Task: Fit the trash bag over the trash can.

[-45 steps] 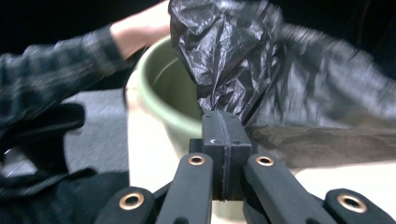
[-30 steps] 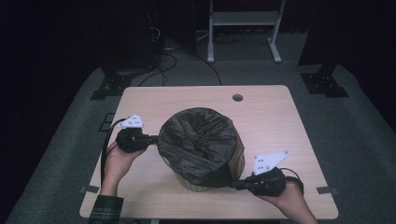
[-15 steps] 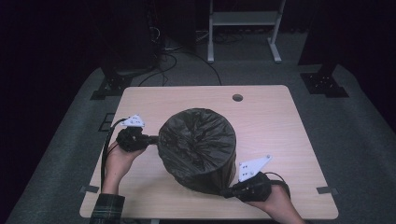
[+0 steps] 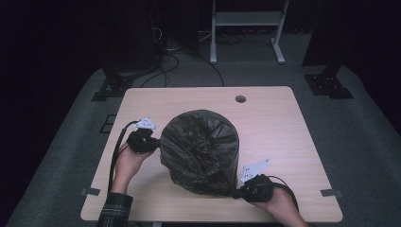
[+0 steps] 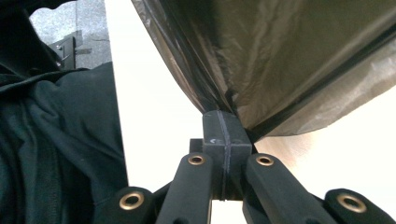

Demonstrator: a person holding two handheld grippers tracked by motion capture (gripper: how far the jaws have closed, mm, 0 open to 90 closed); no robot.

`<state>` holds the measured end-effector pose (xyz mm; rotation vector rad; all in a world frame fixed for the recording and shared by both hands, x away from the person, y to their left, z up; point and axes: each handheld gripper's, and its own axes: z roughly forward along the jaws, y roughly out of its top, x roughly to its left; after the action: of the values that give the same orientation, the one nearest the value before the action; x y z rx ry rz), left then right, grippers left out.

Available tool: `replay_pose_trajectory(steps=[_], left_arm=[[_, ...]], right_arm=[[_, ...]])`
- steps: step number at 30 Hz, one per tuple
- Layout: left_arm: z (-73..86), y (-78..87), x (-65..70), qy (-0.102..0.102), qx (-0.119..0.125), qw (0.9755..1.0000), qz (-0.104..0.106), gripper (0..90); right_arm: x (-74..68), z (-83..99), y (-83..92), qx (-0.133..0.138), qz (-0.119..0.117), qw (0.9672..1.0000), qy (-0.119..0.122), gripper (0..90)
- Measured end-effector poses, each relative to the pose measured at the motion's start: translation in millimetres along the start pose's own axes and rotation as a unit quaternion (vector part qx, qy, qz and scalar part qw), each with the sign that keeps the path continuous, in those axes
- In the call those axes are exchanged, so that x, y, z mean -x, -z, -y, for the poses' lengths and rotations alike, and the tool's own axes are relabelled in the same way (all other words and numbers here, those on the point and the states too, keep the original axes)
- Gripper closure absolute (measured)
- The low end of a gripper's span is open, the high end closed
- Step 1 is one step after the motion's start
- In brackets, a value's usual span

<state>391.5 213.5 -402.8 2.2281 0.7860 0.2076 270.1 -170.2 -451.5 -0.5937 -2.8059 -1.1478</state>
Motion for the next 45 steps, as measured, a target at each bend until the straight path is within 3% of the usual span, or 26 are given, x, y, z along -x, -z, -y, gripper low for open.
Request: replay_pose_trajectory(steps=[10,15,20,21,23,27,31,34,39,41,45], left_arm=[[-2.8,-39.3,-11.0,0.013,-0.039,0.9992,0.000,89.9],[10.4,-49.7,-16.6,0.019,-0.066,0.9976,-0.002,89.9],[20.0,-47.6,-19.3,0.026,-0.058,0.9980,0.000,89.6],[19.7,-45.9,-19.4,0.026,-0.053,0.9983,-0.006,85.5],[19.4,-40.1,-20.6,0.036,-0.036,0.9987,-0.006,72.4],[22.4,-23.9,-22.6,0.044,-0.012,0.9990,-0.004,47.7],[31.5,-7.1,-17.4,0.036,-0.001,0.9993,-0.015,28.6],[41.7,3.0,-9.8,0.019,0.003,0.9997,-0.018,18.5],[56.9,15.8,6.4,-0.001,0.005,0.9999,-0.010,7.6],[63.7,18.5,16.2,-0.020,0.006,0.9998,-0.005,1.1],[77.2,17.5,33.2,-0.047,-0.006,0.9989,-0.001,0.0]], right_arm=[[22.1,15.7,6.4,0.003,0.035,0.9988,-0.035,90.0],[28.3,21.1,10.3,0.001,0.044,0.9979,-0.048,90.0],[28.8,21.0,6.5,-0.004,0.050,0.9977,-0.045,90.0],[28.7,20.7,6.5,-0.003,0.052,0.9977,-0.044,89.6],[28.4,19.9,7.7,0.004,0.055,0.9975,-0.045,68.7],[24.8,16.7,20.6,0.032,0.068,0.9963,-0.040,51.8],[23.6,13.1,38.9,0.063,0.084,0.9940,-0.031,31.8],[24.7,10.5,50.6,0.082,0.097,0.9912,-0.038,15.1],[25.2,4.1,66.3,0.118,0.097,0.9878,-0.031,10.4],[24.8,-2.4,73.6,0.126,0.109,0.9859,-0.022,10.4],[22.9,-18.7,88.5,0.154,0.105,0.9825,0.001,10.2]])
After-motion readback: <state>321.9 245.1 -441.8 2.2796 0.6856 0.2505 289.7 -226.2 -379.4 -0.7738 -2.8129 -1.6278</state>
